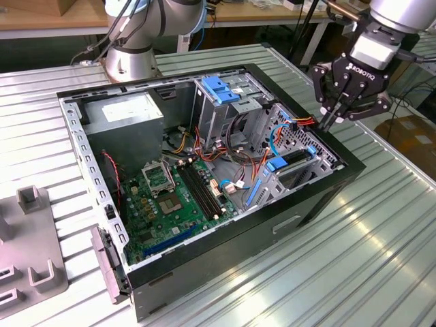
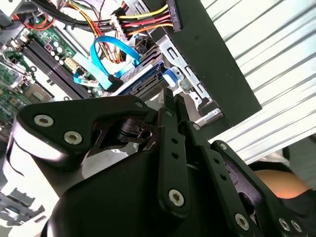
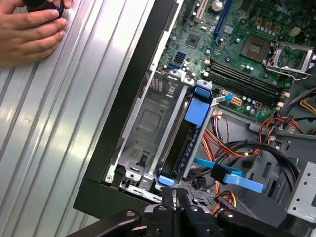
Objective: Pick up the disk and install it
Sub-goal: 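Insert the first disk wire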
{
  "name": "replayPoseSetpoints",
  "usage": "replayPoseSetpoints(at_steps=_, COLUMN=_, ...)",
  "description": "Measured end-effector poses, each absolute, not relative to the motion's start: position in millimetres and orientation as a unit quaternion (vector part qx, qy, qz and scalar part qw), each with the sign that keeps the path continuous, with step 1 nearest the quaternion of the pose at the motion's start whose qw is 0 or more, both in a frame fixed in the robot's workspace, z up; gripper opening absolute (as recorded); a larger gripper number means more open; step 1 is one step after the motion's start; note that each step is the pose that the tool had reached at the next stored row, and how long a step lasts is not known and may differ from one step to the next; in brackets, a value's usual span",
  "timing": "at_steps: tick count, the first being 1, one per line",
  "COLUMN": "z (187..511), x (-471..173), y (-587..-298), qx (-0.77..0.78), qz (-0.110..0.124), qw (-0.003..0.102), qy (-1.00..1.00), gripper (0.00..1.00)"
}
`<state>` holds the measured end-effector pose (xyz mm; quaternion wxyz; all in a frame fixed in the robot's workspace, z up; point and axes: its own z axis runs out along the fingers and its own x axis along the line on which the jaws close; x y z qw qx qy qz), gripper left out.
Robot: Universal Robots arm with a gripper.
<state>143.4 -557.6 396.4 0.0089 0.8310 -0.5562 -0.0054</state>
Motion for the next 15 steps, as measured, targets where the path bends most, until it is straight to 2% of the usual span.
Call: replayPoseSetpoints(at_steps=15, z=395.3, x=149.6, y=-557.6, qx=0.885, qz=-0.004, qw=0.009, qy=-0.465, gripper=0.18)
